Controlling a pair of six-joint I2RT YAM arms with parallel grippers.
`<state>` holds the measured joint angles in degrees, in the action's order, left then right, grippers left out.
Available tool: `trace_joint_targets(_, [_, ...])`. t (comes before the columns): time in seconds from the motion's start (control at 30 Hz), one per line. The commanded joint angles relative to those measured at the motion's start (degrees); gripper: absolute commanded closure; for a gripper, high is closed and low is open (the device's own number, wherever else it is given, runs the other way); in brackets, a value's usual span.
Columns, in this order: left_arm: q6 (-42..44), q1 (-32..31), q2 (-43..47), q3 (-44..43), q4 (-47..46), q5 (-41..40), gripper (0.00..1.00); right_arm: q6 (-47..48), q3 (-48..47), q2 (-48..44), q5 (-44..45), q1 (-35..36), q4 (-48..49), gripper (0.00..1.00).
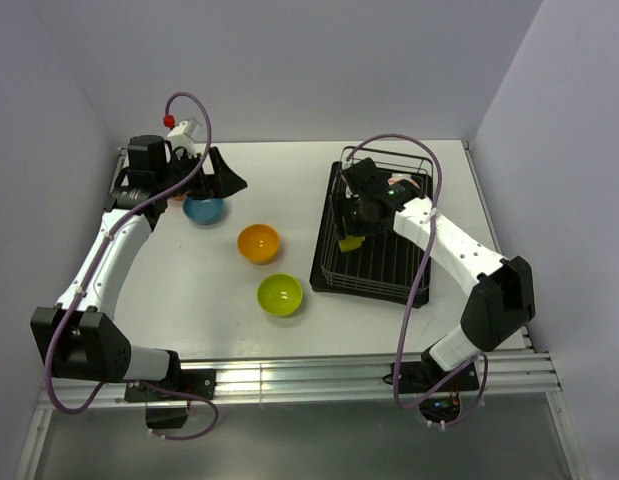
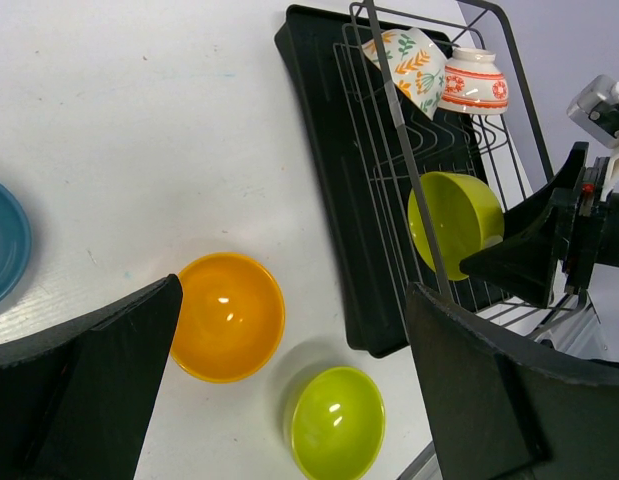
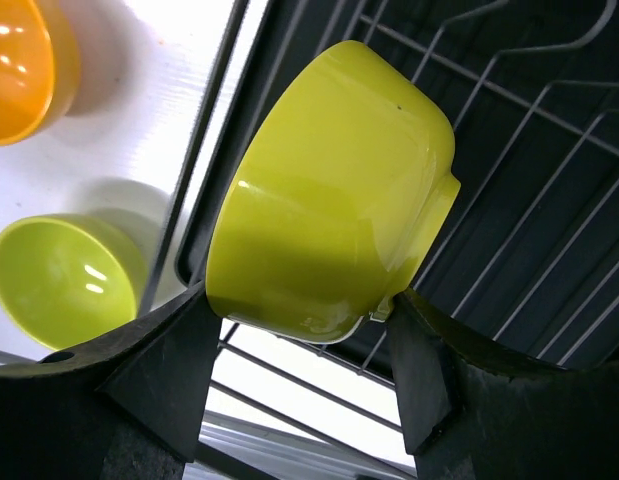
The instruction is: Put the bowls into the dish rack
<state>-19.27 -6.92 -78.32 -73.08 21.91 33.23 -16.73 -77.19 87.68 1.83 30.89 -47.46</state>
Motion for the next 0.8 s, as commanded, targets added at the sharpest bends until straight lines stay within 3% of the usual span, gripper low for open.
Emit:
trace_joint_targets(0.0, [0.3,0.3,1.9,0.3,-2.4,1.6,0.01,-0.7,-2.8,-1.8,-0.2,0.7,0.6,1.0])
trace_joint_targets(0.27, [0.7,0.8,2.3,0.5,-1.9,1.5,0.01,-0.7,-0.6,0.5,-1.6,1.0,3.0,1.0])
trace_joint_targets(0.53, [0.6,1.2,2.5,1.0,-2.0,1.8,0.01,-0.8,-0.9,2.6,-1.6,1.1,3.8,0.87])
trace_joint_targets(0.7, [0.7,1.4,2.6,1.0,-1.8,2.0,0.0,-1.2,-1.3,2.9,-3.5,1.1,3.4,0.64])
trace_joint_targets(0.77, [0.7,1.5,2.6,1.1,-1.9,2.1,0.01,-1.0,-1.4,2.8,-3.7,1.1,3.3,0.5])
